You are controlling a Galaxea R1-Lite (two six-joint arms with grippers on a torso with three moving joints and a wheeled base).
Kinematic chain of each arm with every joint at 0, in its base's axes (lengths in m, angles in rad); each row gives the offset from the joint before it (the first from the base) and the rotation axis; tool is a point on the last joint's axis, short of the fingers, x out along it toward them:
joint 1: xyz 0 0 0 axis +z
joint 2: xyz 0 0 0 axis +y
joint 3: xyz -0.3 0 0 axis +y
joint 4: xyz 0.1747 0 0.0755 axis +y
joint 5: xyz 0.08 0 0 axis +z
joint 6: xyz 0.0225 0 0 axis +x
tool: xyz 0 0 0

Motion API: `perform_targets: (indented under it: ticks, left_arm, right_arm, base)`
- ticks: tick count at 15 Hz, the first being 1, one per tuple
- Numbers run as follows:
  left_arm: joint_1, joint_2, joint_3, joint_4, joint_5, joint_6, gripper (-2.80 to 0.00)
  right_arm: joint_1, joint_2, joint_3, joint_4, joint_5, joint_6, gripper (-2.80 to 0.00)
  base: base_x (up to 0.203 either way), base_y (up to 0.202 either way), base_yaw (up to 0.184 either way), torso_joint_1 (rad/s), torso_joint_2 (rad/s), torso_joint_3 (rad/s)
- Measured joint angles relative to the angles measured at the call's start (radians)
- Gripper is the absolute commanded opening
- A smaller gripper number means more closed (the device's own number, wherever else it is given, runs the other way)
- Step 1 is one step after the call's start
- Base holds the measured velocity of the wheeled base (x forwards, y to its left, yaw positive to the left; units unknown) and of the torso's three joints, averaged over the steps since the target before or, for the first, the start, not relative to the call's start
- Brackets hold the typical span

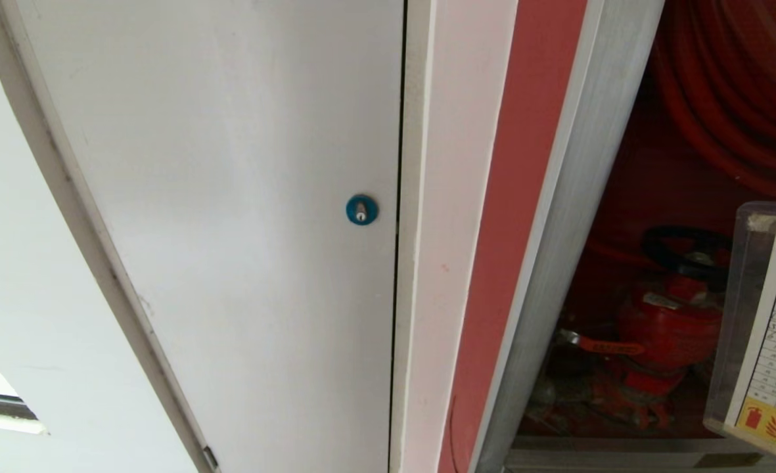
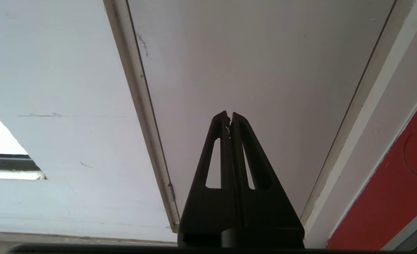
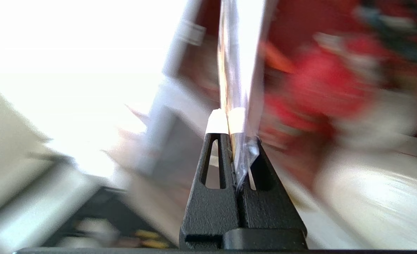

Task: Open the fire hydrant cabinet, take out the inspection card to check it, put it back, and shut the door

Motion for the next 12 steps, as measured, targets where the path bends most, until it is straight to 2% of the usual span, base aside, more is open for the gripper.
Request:
perform_targets:
  ticks: [3,6,10,12]
  left_arm:
    - [0.0,0.0,0.0,0.0,0.0,0.0,-2.8]
    - [0.0,0.0,0.0,0.0,0.0,0.0,-2.8]
    - [0.0,0.0,0.0,0.0,0.0,0.0,-2.8]
    - [0.0,0.0,0.0,0.0,0.0,0.0,-2.8]
  right_arm:
    - [0.008,0.062,-0.012,-0.021,0.155,0.113,-2.8]
    - [0.01,0.143,-0.021,-0.126,0.317,0.22,-2.8]
    - [0.036,0.243,-0.073,-0.187,0.458,0.226,-2.8]
    - [0.07,0.274,-0.09,-0.223,0.496,0.225,-2.8]
  base:
    - [0.0,0.0,0.0,0.0,0.0,0.0]
    - [0.0,0.0,0.0,0.0,0.0,0.0]
    - [0.0,0.0,0.0,0.0,0.0,0.0]
    - [0.0,0.0,0.0,0.0,0.0,0.0]
